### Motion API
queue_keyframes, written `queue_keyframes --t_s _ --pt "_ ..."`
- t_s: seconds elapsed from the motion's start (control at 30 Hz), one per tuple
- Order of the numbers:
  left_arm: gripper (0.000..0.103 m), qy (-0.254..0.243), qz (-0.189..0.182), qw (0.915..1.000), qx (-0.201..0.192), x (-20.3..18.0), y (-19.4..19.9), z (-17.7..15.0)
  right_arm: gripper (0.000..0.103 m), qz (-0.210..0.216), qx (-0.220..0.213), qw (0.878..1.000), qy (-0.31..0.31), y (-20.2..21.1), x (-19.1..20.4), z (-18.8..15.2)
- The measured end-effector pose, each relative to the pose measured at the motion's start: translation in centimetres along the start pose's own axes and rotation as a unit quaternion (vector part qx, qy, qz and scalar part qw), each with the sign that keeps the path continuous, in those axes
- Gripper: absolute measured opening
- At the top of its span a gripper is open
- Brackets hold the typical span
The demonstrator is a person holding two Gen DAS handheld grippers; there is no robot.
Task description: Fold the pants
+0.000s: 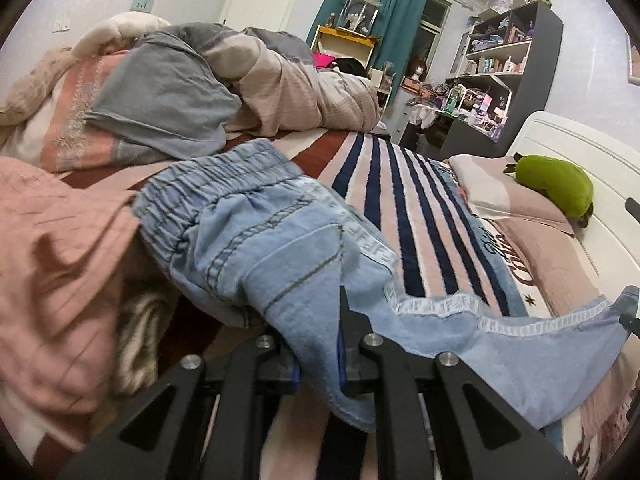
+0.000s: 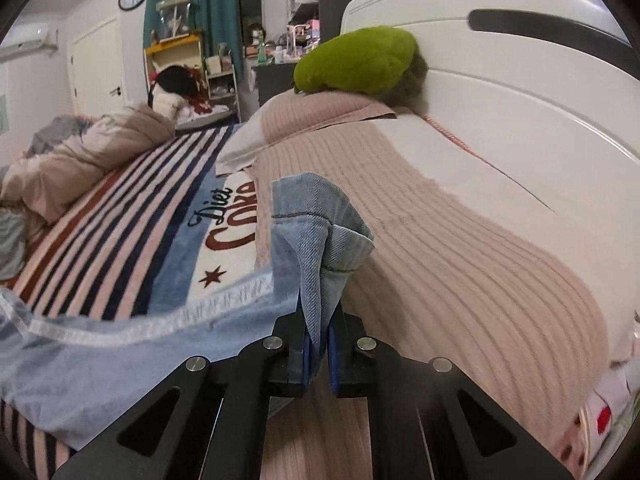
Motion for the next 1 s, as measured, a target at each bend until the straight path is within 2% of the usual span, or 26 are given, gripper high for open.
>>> queue_keyframes --t_s 0.13,0.27,0.37,0.43,0.47,0.5,0.57,0.63,0.73,0.8,0.97,1.0 --pt "0.01 0.004 0.005 0.9997 0.025 0.5 2.1 -1.8 0.001 0.007 0.008 1.0 -0.022 3.3 -1.4 -1.7" --pt "0.01 0.002 0.009 0.9985 0.054 0.8 3.7 -4.7 0.001 -0.004 0.005 1.0 -0.025 6.4 -2.7 -4.1" --pt "0.017 0.008 0.01 0.9969 0.078 1.2 4.0 -6.5 0.006 -0.011 0.017 0.999 -0.026 6.9 -3.3 -6.3" --pt "0.039 0.01 0.012 0.9959 0.089 1.7 4.0 -6.9 0.017 -0.023 0.017 0.999 -0.015 7.0 -3.3 -7.2" --pt "0.063 0.007 0.014 0.9959 0.089 1.9 4.2 -6.9 0.035 -0.026 0.013 0.999 -0.012 7.3 -3.3 -7.8" --pt "0.07 0.005 0.01 0.9965 0.083 2.1 4.5 -6.6 0.049 -0.023 0.01 1.0 -0.014 7.7 -3.4 -8.2" --pt "0.072 0.008 -0.002 0.9972 0.074 2.7 5.0 -6.0 0.05 -0.02 0.001 1.0 -0.014 8.6 -3.4 -8.7" --pt "0.08 0.016 -0.011 0.9952 0.096 3.3 4.2 -5.8 0.05 -0.026 -0.013 1.0 -0.008 9.9 -3.4 -9.1" --pt "0.081 0.049 -0.023 0.9927 0.108 4.2 3.0 -5.8 0.05 -0.016 -0.032 0.999 -0.008 11.7 -3.1 -9.4" --pt "0.08 0.073 -0.041 0.9913 0.102 4.4 2.3 -5.7 0.051 0.013 -0.042 0.999 -0.009 13.1 -2.4 -9.5" --pt "0.08 0.108 -0.054 0.9883 0.093 4.6 0.5 -5.7 0.051 0.046 -0.03 0.998 0.019 14.0 0.5 -9.7" --pt "0.076 0.111 -0.052 0.9882 0.092 4.6 0.4 -5.8 0.051 0.051 -0.029 0.998 0.026 14.1 1.2 -9.8"
Point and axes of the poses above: each gripper's, at about its wrist camera, not at the fingertips, and y roughly against the way its jaws point, x to its left, z to its top, the point moved 7 cm from there along -y, roughly the way its jaws point, and after that the axes turned 6 degrees about -y, right-handed, at the moved point
